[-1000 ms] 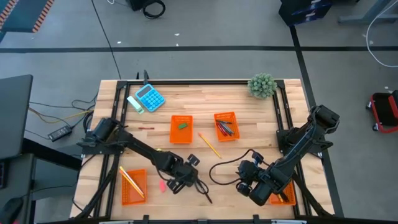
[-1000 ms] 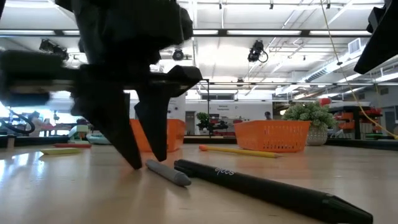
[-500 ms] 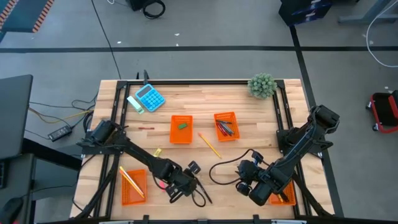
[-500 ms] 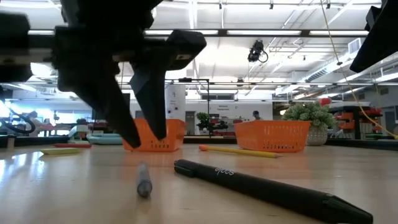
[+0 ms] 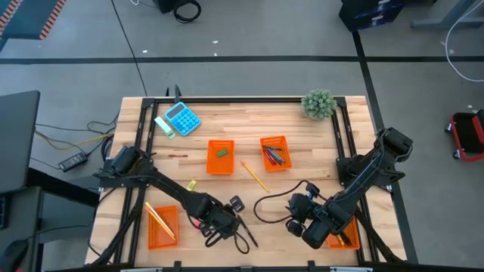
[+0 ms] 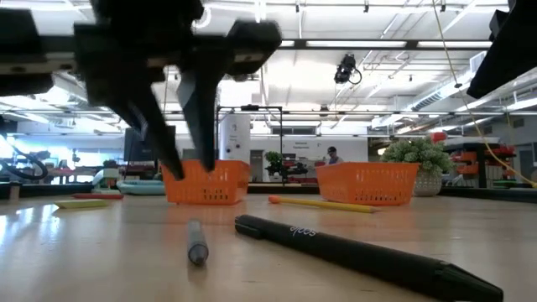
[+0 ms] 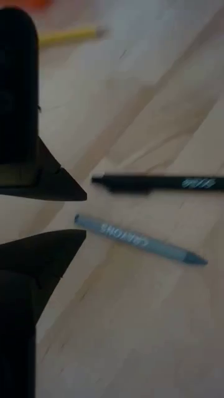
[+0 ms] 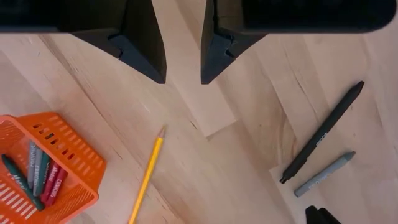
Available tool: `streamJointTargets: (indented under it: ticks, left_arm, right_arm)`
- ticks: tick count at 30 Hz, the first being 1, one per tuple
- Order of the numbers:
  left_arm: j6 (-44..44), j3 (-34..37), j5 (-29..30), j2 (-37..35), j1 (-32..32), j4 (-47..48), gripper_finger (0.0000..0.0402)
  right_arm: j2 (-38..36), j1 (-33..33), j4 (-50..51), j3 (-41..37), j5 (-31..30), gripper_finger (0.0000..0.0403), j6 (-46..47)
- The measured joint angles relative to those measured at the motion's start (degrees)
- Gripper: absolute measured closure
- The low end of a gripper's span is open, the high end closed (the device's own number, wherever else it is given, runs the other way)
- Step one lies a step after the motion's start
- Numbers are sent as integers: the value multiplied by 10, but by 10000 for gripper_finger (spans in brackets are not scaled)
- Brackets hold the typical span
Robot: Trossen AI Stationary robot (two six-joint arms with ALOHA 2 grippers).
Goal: Sort crayons/erasers/pens/pencils in bins
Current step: Put the gray crayon into the top right orange bin
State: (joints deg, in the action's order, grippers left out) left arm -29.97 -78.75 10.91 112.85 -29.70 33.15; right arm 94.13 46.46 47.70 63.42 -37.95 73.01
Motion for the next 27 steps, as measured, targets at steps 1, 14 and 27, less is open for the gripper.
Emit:
streamJointTargets:
  ticks: [1, 14, 27]
  left_arm:
    - [-5, -11, 6, 4, -3, 6, 311]
    - [-18, -116, 15, 104, -17, 100, 325]
    - [-20, -119, 16, 113, -15, 102, 351]
  right_arm:
    - [0, 0, 0, 0, 0, 296, -2]
    - [0, 2, 0, 0, 0, 296, -1]
    - [0, 2, 0, 0, 0, 296, 0]
